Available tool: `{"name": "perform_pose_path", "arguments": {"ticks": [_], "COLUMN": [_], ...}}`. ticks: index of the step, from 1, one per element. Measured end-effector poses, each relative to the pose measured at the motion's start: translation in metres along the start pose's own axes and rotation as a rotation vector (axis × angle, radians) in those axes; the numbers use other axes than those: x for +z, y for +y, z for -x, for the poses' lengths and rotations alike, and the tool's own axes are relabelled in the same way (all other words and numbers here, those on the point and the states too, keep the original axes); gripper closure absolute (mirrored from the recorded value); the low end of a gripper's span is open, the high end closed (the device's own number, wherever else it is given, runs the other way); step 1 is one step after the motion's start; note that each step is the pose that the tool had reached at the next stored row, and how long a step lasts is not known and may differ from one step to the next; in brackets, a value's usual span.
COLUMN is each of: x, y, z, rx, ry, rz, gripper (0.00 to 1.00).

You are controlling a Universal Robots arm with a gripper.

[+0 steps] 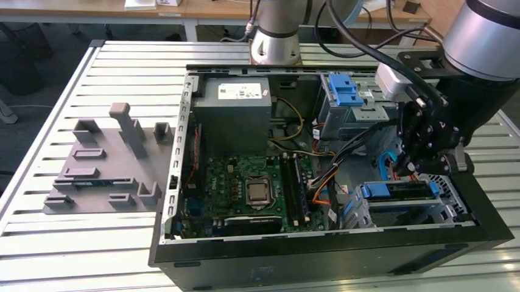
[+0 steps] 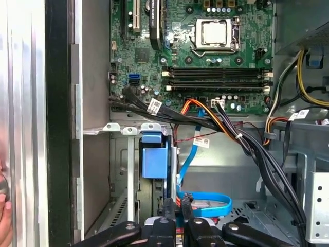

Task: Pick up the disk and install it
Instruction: 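Insert the second disk wire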

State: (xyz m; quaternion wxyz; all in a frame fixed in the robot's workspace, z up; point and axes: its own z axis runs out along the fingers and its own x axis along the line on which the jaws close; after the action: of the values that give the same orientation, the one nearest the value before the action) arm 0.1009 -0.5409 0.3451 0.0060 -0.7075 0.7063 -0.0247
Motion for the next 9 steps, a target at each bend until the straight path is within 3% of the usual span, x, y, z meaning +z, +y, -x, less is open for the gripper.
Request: {"name": "perform_pose_path", "arguments": {"ticks": [6,9], "x": [0.0016,0.0030], "y": [0.0002,0.0004], "z": [-0.0022,-0.0035], "rx": [-0.023,-0.023], "ry": [-0.0011,-0.0064], "rz": [-0.0009,-0.0012], "gripper": [0.84,0.84]}}
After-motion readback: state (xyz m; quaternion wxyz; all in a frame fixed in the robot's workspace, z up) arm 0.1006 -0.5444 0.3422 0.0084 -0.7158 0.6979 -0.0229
